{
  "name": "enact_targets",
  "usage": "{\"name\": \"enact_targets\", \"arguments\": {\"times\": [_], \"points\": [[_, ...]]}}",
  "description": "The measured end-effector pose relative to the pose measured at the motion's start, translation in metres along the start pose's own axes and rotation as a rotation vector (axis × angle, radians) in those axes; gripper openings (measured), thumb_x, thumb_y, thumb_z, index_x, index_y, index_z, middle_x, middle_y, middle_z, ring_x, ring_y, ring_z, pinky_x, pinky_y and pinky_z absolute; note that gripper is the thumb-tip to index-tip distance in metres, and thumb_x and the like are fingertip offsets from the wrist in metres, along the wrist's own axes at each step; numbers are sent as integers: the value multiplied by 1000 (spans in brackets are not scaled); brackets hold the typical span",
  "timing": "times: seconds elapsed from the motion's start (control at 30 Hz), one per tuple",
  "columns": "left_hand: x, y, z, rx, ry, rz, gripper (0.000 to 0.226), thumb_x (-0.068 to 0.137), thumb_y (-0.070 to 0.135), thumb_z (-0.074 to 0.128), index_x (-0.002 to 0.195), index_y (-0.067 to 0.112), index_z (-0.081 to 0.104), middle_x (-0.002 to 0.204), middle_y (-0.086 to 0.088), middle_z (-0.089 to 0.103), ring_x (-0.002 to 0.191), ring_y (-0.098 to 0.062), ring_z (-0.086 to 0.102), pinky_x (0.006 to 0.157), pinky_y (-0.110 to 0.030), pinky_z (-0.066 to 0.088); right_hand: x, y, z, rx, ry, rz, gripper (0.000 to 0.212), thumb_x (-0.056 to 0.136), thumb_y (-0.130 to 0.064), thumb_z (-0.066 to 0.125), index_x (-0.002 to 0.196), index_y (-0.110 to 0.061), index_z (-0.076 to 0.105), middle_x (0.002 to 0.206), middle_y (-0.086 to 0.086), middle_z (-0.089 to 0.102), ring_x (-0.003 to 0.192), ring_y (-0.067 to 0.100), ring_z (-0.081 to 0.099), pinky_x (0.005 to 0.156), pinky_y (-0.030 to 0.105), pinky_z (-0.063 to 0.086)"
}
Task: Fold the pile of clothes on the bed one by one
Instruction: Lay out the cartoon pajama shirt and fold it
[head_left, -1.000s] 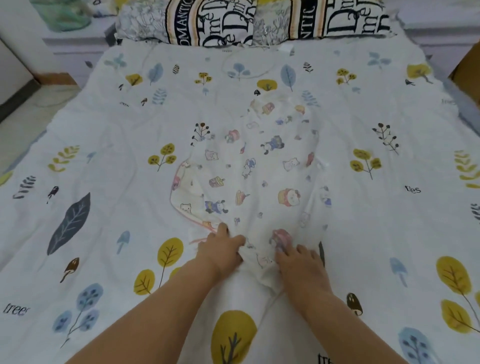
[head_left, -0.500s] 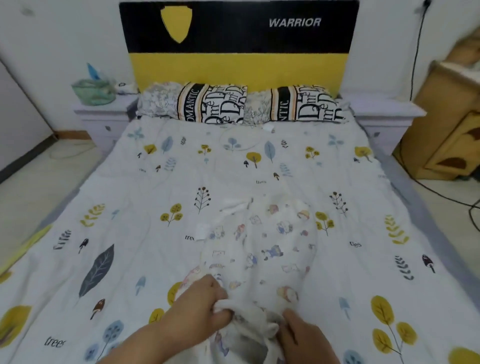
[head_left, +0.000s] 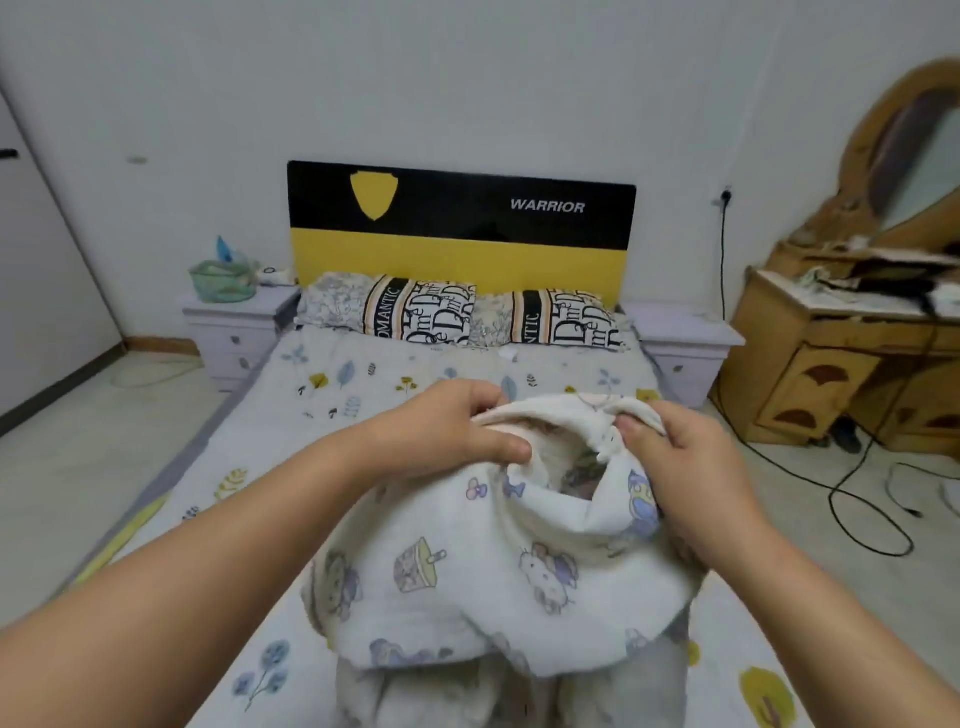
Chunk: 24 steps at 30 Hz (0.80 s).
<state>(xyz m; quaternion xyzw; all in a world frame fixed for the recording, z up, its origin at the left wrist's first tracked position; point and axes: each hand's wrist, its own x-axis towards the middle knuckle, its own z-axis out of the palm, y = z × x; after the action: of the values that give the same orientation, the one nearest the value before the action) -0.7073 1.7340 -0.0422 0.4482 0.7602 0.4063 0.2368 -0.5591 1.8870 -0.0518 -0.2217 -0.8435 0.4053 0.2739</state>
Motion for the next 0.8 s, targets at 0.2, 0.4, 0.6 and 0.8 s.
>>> {"name": "enact_targets", "arguments": {"times": [0.2, 0.4, 0.6, 0.8], "points": [[-52, 19, 3, -60, -183, -85, 18, 78, 25, 72, 94, 25, 65, 84, 14, 69, 73, -2, 63, 63, -12, 46, -15, -78, -44, 376, 124, -27, 20, 94, -20, 52, 83, -23, 69, 82, 5, 69, 78, 21, 63, 73, 38, 50], [-96, -7, 31, -347, -414, -283, 59, 76, 77, 37, 107, 32, 61, 108, 12, 61, 107, -10, 53, 102, -28, 41, -32, -121, -65, 613, 158, 33, 17, 96, -19, 50, 95, -13, 66, 97, 20, 68, 92, 34, 66, 87, 47, 52], [-107, 12, 24, -373, 60, -154, 7, 87, 9, 60, 90, 13, 66, 80, 0, 69, 67, -6, 65, 62, -19, 52, -35, -121, -87, 367, 213, -22, 18, 93, -22, 54, 95, -11, 68, 98, 19, 68, 87, 28, 63, 85, 45, 51], [-98, 48, -36, -321, 445, -11, 13, 90, 15, 54, 98, 21, 61, 94, -4, 70, 86, -19, 67, 77, -34, 56, -47, -46, -105, -83, 179, 218, 19, 95, -23, 51, 92, -11, 66, 85, 11, 64, 76, 24, 56, 65, 32, 41]]}}
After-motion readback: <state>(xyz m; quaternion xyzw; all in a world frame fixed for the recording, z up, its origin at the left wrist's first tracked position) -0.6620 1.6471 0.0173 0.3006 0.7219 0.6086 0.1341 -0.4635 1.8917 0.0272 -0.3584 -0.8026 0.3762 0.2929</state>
